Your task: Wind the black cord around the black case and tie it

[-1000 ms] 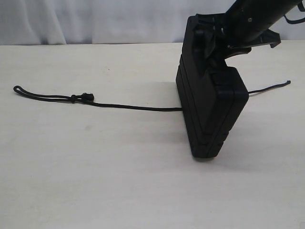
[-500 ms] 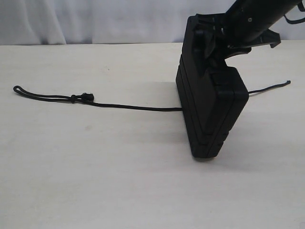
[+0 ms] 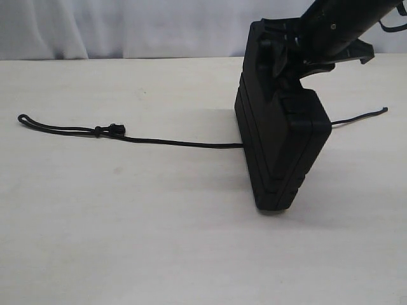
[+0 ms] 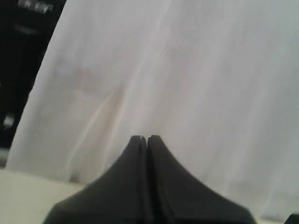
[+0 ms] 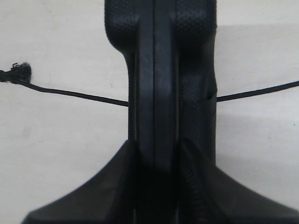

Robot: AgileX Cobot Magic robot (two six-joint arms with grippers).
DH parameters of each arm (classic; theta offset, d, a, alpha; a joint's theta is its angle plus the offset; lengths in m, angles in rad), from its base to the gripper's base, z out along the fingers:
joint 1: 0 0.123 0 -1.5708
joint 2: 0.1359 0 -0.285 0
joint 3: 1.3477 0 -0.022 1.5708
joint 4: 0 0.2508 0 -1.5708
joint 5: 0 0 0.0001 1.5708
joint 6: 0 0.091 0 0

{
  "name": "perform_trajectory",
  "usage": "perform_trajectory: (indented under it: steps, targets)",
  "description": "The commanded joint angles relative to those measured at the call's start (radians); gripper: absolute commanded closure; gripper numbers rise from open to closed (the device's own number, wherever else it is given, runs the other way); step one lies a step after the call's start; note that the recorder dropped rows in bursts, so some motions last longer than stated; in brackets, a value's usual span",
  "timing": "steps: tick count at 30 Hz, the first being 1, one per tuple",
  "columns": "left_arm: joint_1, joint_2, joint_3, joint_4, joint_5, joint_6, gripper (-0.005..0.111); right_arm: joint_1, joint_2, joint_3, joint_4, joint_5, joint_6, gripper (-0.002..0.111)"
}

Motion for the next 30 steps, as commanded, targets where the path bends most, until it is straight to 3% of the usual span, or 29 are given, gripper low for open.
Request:
perform_trajectory:
  steps: [1,8,13,15,17,22,30]
  targets:
    - [-0.013,0.219,-0.083,-0.003,0.209,0.137,0.107,-0.003,-0.011,0.002,0.029,-0.006,-0.003,0.104]
    - [-0.103,0.566,-0.128,-0.143,0.28,0.505,0.107,-0.003,-0.011,0.002,0.029,-0.006,-0.003,0.104]
    - [-0.149,0.839,-0.274,-0.394,0.492,0.903,0.105,-0.003,-0.011,0.002,0.029,-0.006,-0.003,0.104]
    - [-0.154,0.922,-0.328,-0.457,0.565,1.004,0.097,-0.003,-0.011,0.002,0.029,-0.006,-0.003,0.104]
    - [-0.154,0.993,-0.364,-0.463,0.591,1.072,0.082,-0.003,-0.011,0.002,0.029,-0.006,-0.003,0.104]
    - [-0.154,1.101,-0.373,-0.373,0.499,1.31,0.04,-0.003,-0.011,0.002,0.029,-0.006,-0.003,0.104]
    - [-0.154,1.18,-0.373,-0.35,0.353,1.446,0.038,-0.003,-0.011,0.002,0.029,-0.006,-0.003,0.104]
